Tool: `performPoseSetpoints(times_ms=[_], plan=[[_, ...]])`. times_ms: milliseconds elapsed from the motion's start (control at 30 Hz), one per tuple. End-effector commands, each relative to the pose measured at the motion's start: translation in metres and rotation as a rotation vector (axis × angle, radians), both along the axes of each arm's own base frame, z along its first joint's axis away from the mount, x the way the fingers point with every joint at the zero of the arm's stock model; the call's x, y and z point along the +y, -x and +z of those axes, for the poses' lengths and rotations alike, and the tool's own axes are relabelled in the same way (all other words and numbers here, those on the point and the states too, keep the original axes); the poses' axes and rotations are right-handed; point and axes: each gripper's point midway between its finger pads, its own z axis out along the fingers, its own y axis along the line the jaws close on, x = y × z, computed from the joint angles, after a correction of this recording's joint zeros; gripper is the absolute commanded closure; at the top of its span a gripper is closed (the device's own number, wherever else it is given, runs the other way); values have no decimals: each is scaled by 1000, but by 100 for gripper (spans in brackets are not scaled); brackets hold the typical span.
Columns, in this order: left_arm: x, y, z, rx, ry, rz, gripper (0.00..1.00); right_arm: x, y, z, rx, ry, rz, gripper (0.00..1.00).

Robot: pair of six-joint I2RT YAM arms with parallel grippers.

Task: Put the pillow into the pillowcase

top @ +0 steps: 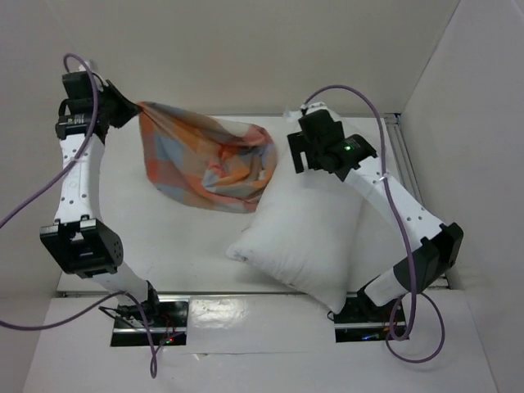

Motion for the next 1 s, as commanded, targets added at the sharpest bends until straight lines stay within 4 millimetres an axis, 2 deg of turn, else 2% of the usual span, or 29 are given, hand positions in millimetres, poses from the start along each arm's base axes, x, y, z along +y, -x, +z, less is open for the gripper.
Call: performPoseSetpoints(times_ms=[0,33,67,133,167,233,267,300,333,367,400,433,467,500,533,567,600,633,733,767,800,833,867,933,967], plan=[[-2,18,10,18,17,0,100,63,-3,17,-67,-76,97,0],[2,21,7,31,5,25,100,82,7,21,-73,-108,97,0],[9,25,13,17,-4,49,100,96,15,25,-78,-138,115,0],[15,26,6,33,-14,62,100,121,32,19,-64,-173,120,0],[15,26,6,33,-14,62,100,147,51,14,-53,-198,178,0],[18,28,5,41,-15,59,100,172,78,5,-31,-277,175,3],[18,27,4,47,-14,59,100,187,91,-12,-3,-293,203,9],[18,27,4,47,-14,59,100,206,114,-19,24,-342,240,28],[20,27,4,48,-20,69,100,220,130,-33,87,-379,290,38],[20,27,4,48,-20,69,100,231,135,-42,118,-423,314,43],[20,26,9,36,-22,69,100,230,150,-70,189,-406,327,45],[22,26,3,58,-22,77,100,231,160,-84,249,-428,320,45],[26,26,7,48,-24,86,100,223,158,-101,276,-409,276,45],[26,26,7,48,-24,86,100,189,152,-129,334,-340,175,45],[26,27,10,46,-33,82,100,171,149,-140,365,-323,94,45],[29,28,10,45,-28,83,100,147,141,-143,361,-294,20,45],[28,29,18,27,-32,84,100,113,141,-148,376,-210,-62,45],[28,31,16,36,-30,83,100,77,121,-142,310,-154,-183,45],[29,33,19,28,-36,92,100,16,96,-97,178,-85,-364,44],[30,35,20,28,-32,105,100,3,87,-81,115,-55,-392,43],[29,38,20,30,-21,111,100,0,81,-68,80,-65,-395,43],[31,37,16,34,-25,120,100,6,74,-50,48,-98,-380,41],[30,39,21,22,-28,120,100,10,68,-39,28,-103,-349,39],[28,39,21,21,-15,117,100,51,62,-31,38,-183,-217,33],[26,41,25,11,-13,109,100,91,57,-13,-9,-282,-119,24]])
